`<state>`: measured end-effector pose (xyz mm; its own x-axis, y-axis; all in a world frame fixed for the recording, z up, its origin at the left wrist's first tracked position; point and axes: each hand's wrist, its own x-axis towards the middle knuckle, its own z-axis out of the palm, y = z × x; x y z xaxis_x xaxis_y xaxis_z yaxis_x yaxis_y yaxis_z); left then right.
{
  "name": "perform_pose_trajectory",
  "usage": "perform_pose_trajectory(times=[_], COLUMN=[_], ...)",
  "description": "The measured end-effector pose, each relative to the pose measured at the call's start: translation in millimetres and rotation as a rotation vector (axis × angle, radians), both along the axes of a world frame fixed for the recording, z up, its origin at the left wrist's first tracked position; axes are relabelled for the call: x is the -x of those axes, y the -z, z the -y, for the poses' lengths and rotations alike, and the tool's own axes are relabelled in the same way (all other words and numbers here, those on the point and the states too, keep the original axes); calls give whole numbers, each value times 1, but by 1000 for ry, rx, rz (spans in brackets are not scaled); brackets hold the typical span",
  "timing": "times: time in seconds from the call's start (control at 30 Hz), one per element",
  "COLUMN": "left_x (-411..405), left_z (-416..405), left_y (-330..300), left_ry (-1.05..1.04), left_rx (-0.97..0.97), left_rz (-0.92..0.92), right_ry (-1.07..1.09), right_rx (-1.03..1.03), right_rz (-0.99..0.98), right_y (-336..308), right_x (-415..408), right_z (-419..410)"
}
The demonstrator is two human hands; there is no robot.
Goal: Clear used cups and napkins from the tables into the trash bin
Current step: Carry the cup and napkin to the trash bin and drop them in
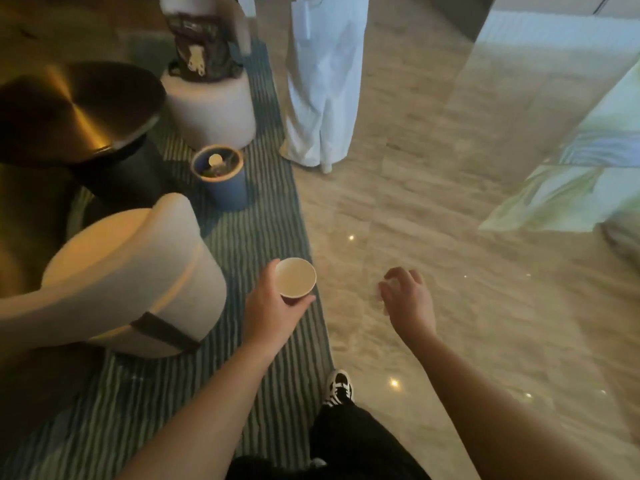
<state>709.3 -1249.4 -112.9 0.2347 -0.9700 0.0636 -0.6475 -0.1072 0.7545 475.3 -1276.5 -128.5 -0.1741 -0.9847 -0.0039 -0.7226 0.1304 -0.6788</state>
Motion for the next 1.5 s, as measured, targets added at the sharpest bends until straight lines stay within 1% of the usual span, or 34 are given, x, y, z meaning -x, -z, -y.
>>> perform_pose_trajectory(times=[0.2, 0.37, 0.5, 0.67, 0.77, 0.83, 0.93, 1.07, 1.23, 1.3, 1.4, 1.5], left_x=[-12, -44, -95, -171, -220, -247, -280, -314, -338, -345, -354, -356], left_z=[145, 249, 343, 478, 547, 581, 619, 655, 698, 719, 759, 803], left_y=[-15, -5, 17, 35, 36, 36, 33, 37, 49, 60, 80, 100], left_ry=[-126, -256, -372, -510, -619, -676, -753, -875, -1041, -1134, -1301, -1453], left_rx=[50, 74, 76, 90, 46, 12, -30, -81, -144, -186, -239, -250], left_rz=[-24, -35, -44, -124, -163, -151, -138, -160, -191, -230, -304, -349], right_ry=[-121, -250, -388, -534, -642, -697, -751, -864, -1024, -1089, -1252, -1458], right_rx=[7, -15, 19, 24, 7, 8, -11, -55, -124, -149, -209, -262], right_rz=[28, -2, -2, -9, -40, -43, -59, -129, -189, -195, -207, -274], right_y=[-20, -15, -4, -3, -6, -7, -5, 3, 18, 27, 45, 63], right_x=[-16, -56, -110, -197, -252, -288, -332, -385, -458, -489, -536, -573], right_z=[172, 298, 411, 576, 670, 721, 777, 835, 904, 931, 969, 1005])
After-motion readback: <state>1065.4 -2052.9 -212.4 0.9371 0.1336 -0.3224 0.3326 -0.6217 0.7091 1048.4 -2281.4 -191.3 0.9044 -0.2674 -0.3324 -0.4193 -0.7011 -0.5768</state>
